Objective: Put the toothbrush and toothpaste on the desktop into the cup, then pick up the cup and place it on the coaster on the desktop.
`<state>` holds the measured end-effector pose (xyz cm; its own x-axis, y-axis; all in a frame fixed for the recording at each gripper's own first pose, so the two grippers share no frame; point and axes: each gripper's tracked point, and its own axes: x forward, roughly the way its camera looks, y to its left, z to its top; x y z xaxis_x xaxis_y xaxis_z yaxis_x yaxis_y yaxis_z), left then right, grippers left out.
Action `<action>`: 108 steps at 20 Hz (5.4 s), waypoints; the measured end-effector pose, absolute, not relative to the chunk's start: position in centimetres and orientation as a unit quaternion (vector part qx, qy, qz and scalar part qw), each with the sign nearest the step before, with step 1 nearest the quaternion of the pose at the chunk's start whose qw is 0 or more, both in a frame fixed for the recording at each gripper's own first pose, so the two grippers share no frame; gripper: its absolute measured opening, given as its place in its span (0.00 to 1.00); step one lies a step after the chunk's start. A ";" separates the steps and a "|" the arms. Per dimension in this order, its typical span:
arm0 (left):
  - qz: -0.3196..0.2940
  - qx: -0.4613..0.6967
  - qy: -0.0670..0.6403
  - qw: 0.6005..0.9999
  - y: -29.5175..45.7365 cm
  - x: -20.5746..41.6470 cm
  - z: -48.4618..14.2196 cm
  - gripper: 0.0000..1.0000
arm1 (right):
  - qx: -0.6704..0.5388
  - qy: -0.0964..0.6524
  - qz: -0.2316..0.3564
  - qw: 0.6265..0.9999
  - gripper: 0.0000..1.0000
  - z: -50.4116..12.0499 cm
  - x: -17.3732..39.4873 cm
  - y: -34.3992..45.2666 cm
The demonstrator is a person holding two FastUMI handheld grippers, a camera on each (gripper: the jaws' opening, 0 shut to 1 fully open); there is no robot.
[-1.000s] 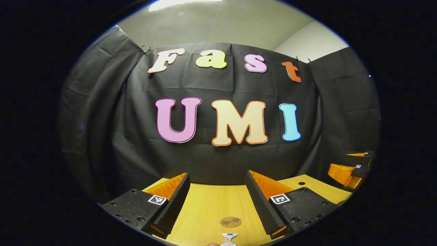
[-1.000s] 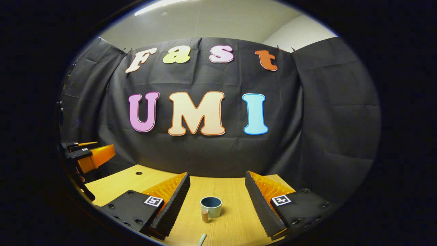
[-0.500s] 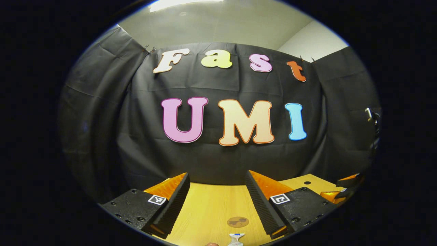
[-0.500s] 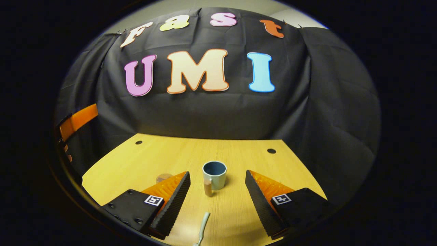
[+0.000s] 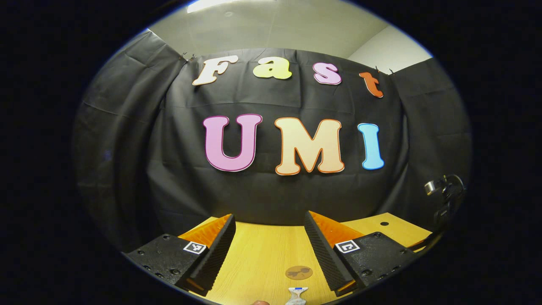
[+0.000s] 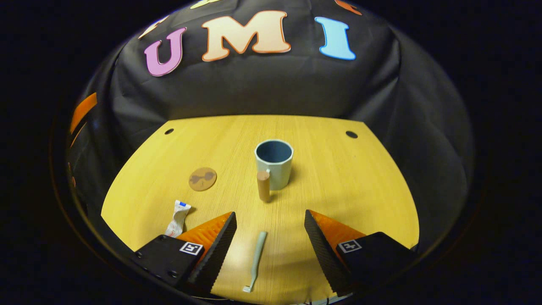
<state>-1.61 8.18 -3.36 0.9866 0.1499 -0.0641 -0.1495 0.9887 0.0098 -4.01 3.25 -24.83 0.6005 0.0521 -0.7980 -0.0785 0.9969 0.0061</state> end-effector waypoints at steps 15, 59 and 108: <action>0.095 0.003 0.074 0.993 10.6 -1.8 -6.9 0.94 | -0.055 0.600 0.072 0.795 0.96 -34.3 -8.3 4.4; -0.049 -0.034 0.489 0.870 1.9 -7.6 -32.4 0.96 | -0.062 0.643 0.105 0.756 0.11 -35.5 -8.4 5.3; -0.054 -0.040 0.322 0.944 1.3 -3.7 -21.9 0.01 | 0.062 0.402 0.192 0.893 0.11 -25.4 -2.6 8.2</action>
